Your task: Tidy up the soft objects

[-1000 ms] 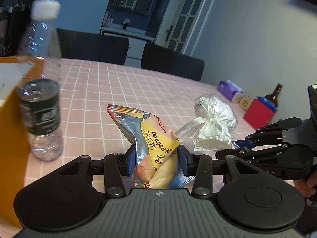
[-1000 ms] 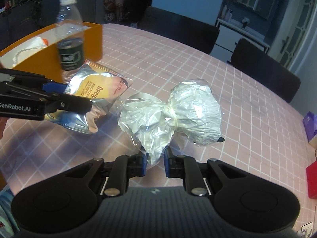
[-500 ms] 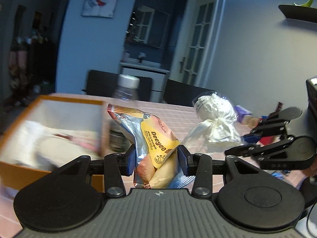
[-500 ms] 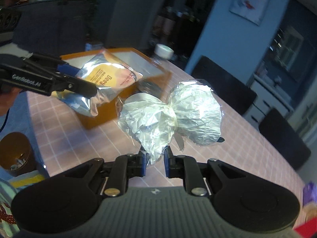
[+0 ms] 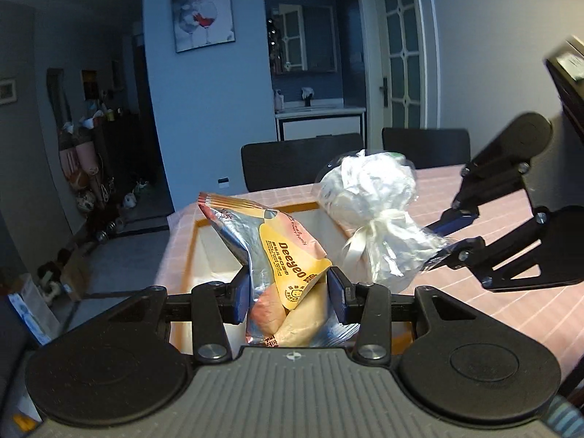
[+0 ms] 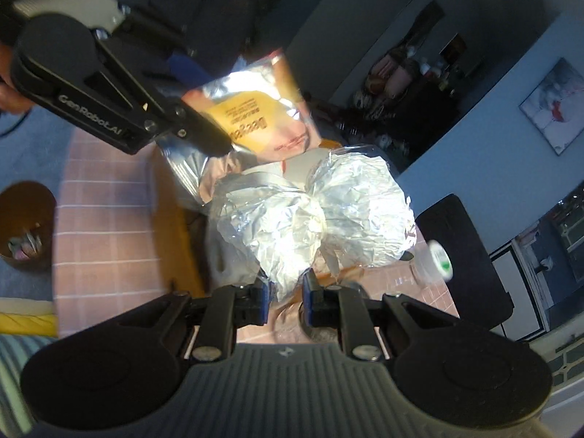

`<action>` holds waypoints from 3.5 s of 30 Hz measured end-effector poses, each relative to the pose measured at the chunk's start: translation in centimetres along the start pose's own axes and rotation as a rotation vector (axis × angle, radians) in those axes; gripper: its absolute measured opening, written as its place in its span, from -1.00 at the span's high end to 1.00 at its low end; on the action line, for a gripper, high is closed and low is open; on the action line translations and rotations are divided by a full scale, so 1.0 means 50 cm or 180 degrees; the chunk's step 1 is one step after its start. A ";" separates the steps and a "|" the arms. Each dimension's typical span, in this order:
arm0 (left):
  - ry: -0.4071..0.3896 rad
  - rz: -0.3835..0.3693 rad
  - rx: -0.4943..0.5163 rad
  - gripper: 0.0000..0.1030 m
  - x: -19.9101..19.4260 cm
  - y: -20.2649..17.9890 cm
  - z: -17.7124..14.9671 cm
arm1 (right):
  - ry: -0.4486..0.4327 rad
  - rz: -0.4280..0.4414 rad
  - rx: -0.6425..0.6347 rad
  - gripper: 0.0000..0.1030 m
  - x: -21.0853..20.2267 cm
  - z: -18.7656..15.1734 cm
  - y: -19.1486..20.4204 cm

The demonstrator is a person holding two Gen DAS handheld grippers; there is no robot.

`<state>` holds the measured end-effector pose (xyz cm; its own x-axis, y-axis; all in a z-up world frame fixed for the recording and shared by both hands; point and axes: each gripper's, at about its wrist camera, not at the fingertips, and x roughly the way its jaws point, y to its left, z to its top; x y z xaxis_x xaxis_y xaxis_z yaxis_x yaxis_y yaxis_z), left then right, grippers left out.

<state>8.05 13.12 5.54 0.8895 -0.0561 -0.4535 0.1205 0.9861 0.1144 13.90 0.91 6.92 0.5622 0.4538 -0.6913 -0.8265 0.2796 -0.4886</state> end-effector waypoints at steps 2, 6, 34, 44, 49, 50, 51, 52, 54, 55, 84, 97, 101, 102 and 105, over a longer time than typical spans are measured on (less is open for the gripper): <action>0.0052 -0.0009 0.0136 0.04 0.032 0.018 0.006 | 0.0153 -0.0064 -0.0107 0.69 0.046 0.028 -0.013; 0.0137 -0.0113 0.0297 0.04 0.106 0.047 0.022 | 0.0452 -0.0111 -0.0249 0.69 0.125 0.071 -0.035; 0.1059 -0.0172 0.0247 -0.23 0.306 0.116 -0.017 | 0.1253 -0.0198 -0.0540 0.20 0.363 0.128 -0.029; 0.0797 -0.0121 0.0283 -0.38 0.243 0.111 0.023 | 0.1110 -0.0201 -0.0555 -0.04 0.287 0.135 -0.029; 0.0666 -0.0061 0.0388 -0.38 0.190 0.096 0.050 | 0.0929 -0.0243 -0.0525 -0.09 0.237 0.147 -0.038; 0.0634 -0.0052 0.0398 -0.38 0.178 0.093 0.055 | 0.0881 -0.0251 -0.0505 -0.10 0.222 0.149 -0.039; 0.0603 -0.0049 0.0412 -0.38 0.166 0.089 0.060 | 0.0832 -0.0264 -0.0484 -0.14 0.210 0.150 -0.040; 0.0572 -0.0042 0.0427 -0.38 0.152 0.085 0.065 | 0.0782 -0.0279 -0.0457 -0.17 0.195 0.150 -0.040; 0.0509 -0.0018 0.0456 -0.39 0.128 0.076 0.073 | 0.0684 -0.0297 -0.0405 -0.17 0.165 0.150 -0.039; 0.0475 -0.0010 0.0475 -0.39 0.114 0.070 0.076 | 0.0629 -0.0316 -0.0380 -0.17 0.147 0.150 -0.037; -0.1190 0.0904 -0.0359 -0.44 -0.146 -0.106 -0.088 | -0.1433 -0.1372 0.2312 -0.88 -0.180 -0.112 0.124; -0.0641 0.1015 -0.0597 -0.81 -0.064 -0.142 -0.160 | -0.0997 -0.1458 0.2846 -0.94 -0.076 -0.190 0.184; -0.0427 0.0904 -0.0645 -0.83 -0.046 -0.137 -0.179 | -0.0773 -0.1428 0.3029 -0.94 -0.040 -0.218 0.172; -0.0381 0.0906 -0.0665 -0.84 -0.045 -0.136 -0.185 | -0.0737 -0.1413 0.3068 -0.94 -0.033 -0.223 0.170; -0.0271 0.0877 -0.0683 -0.84 -0.038 -0.137 -0.198 | -0.0672 -0.1351 0.3156 -0.94 -0.014 -0.248 0.169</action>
<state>1.20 8.00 -3.13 0.9103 0.2127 -0.3552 -0.2163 0.9759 0.0298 6.88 -7.52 -3.32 0.8682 0.2691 -0.4169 -0.2761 0.9601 0.0448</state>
